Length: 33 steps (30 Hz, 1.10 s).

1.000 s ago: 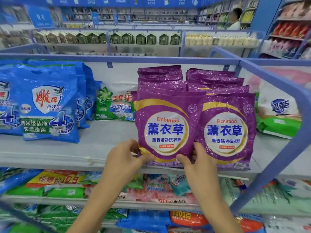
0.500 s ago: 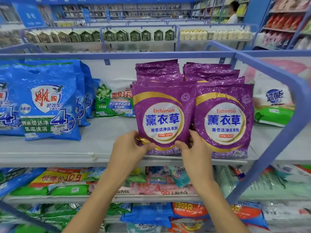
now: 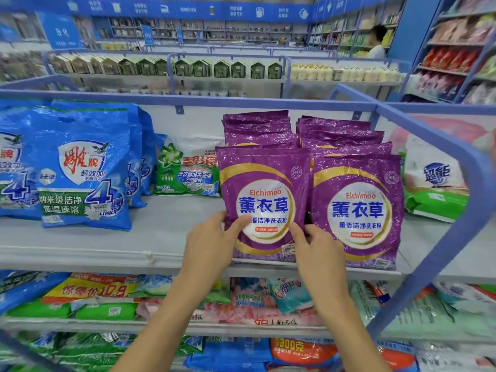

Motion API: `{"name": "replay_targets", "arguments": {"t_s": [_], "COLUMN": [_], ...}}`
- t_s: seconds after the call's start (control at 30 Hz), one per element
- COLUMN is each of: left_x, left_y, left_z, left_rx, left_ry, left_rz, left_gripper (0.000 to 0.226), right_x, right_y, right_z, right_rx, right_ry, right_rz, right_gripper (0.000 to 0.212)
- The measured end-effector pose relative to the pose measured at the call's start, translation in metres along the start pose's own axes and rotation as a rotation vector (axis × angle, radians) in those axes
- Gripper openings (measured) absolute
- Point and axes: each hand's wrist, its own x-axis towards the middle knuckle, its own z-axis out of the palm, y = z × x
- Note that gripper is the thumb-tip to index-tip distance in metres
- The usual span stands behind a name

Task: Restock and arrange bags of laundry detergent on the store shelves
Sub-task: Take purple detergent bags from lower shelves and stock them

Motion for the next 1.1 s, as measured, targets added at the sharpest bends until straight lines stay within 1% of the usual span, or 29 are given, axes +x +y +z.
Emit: {"name": "replay_targets", "arguments": {"t_s": [0.07, 0.2, 0.23, 0.27, 0.3, 0.33, 0.4, 0.5, 0.57, 0.67, 0.73, 0.8, 0.87, 0.93, 1.03, 1.1], "left_x": [0.0, -0.002, -0.003, -0.004, -0.005, -0.005, -0.007, -0.009, -0.016, -0.032, -0.043, -0.051, -0.063, -0.082, -0.109, -0.122], "left_y": [0.001, -0.001, -0.002, -0.001, -0.001, 0.0, -0.001, -0.005, -0.005, -0.003, -0.002, -0.006, -0.014, -0.024, -0.045, -0.059], "left_z": [-0.001, -0.003, -0.002, -0.002, -0.001, 0.0, 0.001, 0.0, 0.001, 0.009, 0.014, 0.015, 0.012, 0.008, 0.002, -0.006], "left_rx": [0.006, -0.014, -0.07, -0.145, -0.221, -0.28, -0.333, -0.367, -0.359, -0.138, -0.027, 0.065, 0.183, 0.297, 0.423, 0.418], "left_ry": [0.001, 0.0, 0.02, 0.041, 0.061, 0.076, 0.093, 0.087, 0.083, 0.142, 0.148, 0.15, 0.119, 0.082, 0.091, 0.137], "left_rz": [-0.018, -0.04, -0.048, -0.053, -0.052, -0.041, -0.012, -0.009, -0.015, 0.093, 0.142, 0.17, 0.173, 0.138, 0.096, 0.047], "left_gripper": [0.055, 0.05, 0.05, 0.049, 0.047, 0.047, 0.046, 0.047, 0.043, 0.029, 0.025, 0.028, 0.042, 0.051, 0.053, 0.052], "right_x": [0.003, 0.002, 0.0, -0.004, -0.007, -0.01, -0.015, -0.018, -0.021, -0.021, -0.023, -0.029, -0.038, -0.052, -0.078, -0.095], "right_y": [-0.002, 0.0, 0.001, 0.003, 0.004, 0.006, 0.008, 0.012, 0.017, 0.02, 0.023, 0.031, 0.043, 0.052, 0.051, 0.044], "right_z": [-0.003, -0.007, -0.007, -0.007, -0.007, -0.007, -0.008, -0.014, -0.018, -0.021, -0.022, -0.021, -0.019, -0.015, -0.006, 0.002], "right_rx": [0.011, 0.035, 0.055, 0.093, 0.136, 0.176, 0.23, 0.236, 0.225, 0.189, 0.152, 0.108, 0.065, 0.016, -0.027, -0.032], "right_ry": [-0.013, -0.039, -0.024, 0.012, 0.059, 0.105, 0.135, 0.088, 0.048, -0.011, -0.05, -0.066, -0.088, -0.113, -0.152, -0.196], "right_rz": [0.02, 0.007, -0.02, -0.05, -0.071, -0.082, -0.098, -0.125, -0.153, -0.208, -0.26, -0.335, -0.384, -0.403, -0.435, -0.452], "right_gripper": [0.049, 0.051, 0.048, 0.039, 0.026, 0.018, 0.026, 0.03, 0.032, 0.035, 0.041, 0.045, 0.047, 0.048, 0.051, 0.052]}}
